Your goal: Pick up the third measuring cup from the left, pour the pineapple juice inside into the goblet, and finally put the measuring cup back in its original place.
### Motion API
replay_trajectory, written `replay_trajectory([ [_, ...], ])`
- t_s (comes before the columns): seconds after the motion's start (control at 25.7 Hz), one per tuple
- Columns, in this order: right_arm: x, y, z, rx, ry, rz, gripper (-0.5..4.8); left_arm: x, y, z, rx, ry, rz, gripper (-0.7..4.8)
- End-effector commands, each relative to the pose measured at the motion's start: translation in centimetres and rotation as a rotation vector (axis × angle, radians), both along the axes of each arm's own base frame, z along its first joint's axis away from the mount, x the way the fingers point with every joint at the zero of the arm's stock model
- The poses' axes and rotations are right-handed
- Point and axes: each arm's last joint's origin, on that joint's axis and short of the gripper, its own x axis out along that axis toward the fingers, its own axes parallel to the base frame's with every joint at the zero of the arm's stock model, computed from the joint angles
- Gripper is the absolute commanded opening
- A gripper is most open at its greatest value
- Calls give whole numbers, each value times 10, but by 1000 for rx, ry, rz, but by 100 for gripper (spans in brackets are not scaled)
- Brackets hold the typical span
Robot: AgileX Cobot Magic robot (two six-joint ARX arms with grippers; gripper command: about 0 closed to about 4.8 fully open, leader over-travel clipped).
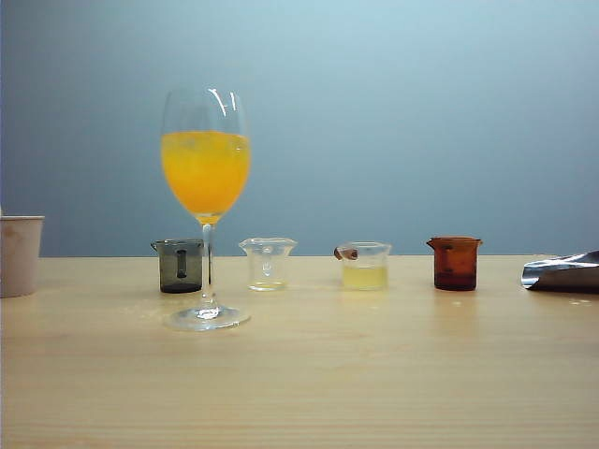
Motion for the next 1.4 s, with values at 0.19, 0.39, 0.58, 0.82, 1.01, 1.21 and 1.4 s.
replay_trajectory([
  [0.19,0,0,3,6,-26,-4,-6,0,0,3,41,-18,4,-6],
  [0.39,0,0,7,7,-55,-2,-6,-1,0,5,40,-32,5,-6],
  [0.58,-7,-1,41,9,-146,-27,-6,-12,1,45,30,-133,32,-5],
  [0.82,0,1,99,42,-155,39,-6,-24,-1,96,39,-155,-4,-5],
  [1.01,23,7,145,42,-176,122,-6,-21,-2,135,38,-172,-25,-6],
  [1.21,59,30,182,70,-120,235,-6,-13,-3,186,46,-196,-93,-5],
  [1.4,101,75,174,75,-40,331,-6,6,-4,215,46,-129,-122,-6],
])
